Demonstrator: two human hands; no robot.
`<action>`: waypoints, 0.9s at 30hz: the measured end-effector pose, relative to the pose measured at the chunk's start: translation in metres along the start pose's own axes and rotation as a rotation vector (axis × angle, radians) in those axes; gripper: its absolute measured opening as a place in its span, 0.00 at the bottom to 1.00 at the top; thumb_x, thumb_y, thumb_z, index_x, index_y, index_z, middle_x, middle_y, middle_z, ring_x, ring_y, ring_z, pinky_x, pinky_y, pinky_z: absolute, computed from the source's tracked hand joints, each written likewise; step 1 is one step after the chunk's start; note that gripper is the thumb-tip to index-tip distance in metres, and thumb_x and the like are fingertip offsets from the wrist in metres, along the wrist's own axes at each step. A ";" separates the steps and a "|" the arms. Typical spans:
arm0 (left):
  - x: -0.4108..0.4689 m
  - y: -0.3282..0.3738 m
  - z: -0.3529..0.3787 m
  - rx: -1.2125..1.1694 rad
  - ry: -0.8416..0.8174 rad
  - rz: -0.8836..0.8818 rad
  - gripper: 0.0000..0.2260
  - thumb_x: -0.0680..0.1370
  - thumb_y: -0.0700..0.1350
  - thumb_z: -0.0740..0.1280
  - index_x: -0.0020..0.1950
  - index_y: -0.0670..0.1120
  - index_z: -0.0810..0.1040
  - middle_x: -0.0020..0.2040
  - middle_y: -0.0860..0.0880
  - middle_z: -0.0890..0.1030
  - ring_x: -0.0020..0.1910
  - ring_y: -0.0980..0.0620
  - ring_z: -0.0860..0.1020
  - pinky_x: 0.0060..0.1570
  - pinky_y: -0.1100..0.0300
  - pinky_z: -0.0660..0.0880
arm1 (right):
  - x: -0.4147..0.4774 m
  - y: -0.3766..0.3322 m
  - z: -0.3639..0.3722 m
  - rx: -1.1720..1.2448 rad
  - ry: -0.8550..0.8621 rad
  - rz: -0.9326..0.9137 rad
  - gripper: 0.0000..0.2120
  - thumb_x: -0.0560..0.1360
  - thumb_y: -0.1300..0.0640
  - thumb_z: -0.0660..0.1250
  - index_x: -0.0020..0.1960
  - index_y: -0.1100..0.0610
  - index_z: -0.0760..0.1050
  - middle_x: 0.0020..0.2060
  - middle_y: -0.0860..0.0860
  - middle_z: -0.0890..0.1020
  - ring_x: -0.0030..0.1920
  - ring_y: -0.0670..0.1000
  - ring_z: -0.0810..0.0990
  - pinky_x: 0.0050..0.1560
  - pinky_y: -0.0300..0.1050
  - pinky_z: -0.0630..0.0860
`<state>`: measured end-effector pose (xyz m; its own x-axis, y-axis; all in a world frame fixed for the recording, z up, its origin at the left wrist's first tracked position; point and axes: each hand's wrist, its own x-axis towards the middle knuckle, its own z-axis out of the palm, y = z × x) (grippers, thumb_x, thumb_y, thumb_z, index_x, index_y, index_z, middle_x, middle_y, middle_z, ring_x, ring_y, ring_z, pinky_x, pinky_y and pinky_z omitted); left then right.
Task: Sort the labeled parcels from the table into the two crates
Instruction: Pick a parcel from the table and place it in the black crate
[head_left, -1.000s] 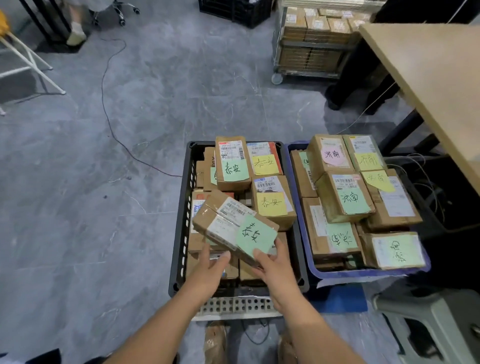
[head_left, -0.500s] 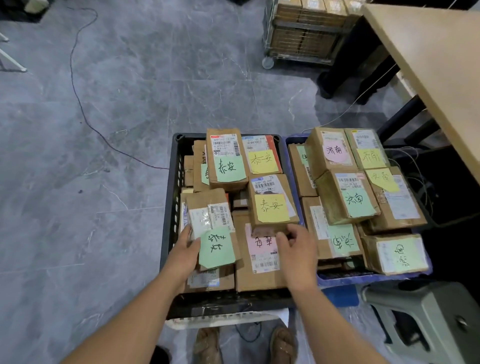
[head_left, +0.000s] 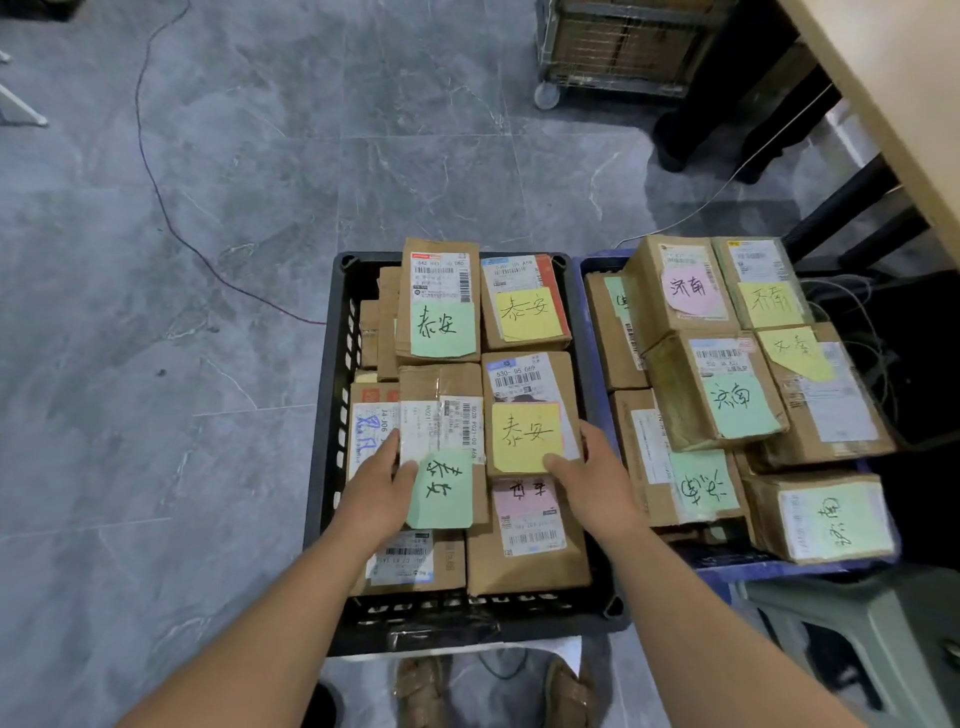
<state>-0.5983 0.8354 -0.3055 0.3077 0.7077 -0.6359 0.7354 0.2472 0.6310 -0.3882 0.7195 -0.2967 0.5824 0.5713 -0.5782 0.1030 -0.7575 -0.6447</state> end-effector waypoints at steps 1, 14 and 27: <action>0.001 0.001 0.000 0.009 0.000 0.001 0.23 0.83 0.50 0.56 0.78 0.56 0.56 0.69 0.52 0.73 0.57 0.52 0.77 0.51 0.57 0.76 | 0.001 0.001 0.003 0.023 0.002 -0.006 0.16 0.77 0.60 0.66 0.64 0.49 0.71 0.53 0.43 0.80 0.52 0.45 0.79 0.38 0.33 0.71; -0.003 0.013 -0.004 0.035 0.027 -0.027 0.22 0.84 0.48 0.52 0.78 0.54 0.53 0.68 0.50 0.73 0.47 0.55 0.76 0.40 0.61 0.73 | 0.008 -0.007 0.000 -0.028 -0.010 0.007 0.32 0.72 0.48 0.68 0.73 0.53 0.63 0.66 0.51 0.74 0.61 0.51 0.76 0.52 0.47 0.78; -0.028 0.042 -0.025 0.102 0.124 0.134 0.26 0.81 0.55 0.58 0.78 0.52 0.57 0.73 0.48 0.68 0.69 0.46 0.69 0.65 0.50 0.68 | -0.045 -0.031 -0.042 -0.258 0.072 -0.128 0.34 0.78 0.49 0.66 0.79 0.54 0.54 0.75 0.54 0.61 0.75 0.53 0.59 0.72 0.50 0.62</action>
<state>-0.5906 0.8423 -0.2499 0.3352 0.8072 -0.4858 0.7519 0.0814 0.6542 -0.3835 0.7042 -0.2292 0.6058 0.6509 -0.4576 0.3760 -0.7410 -0.5564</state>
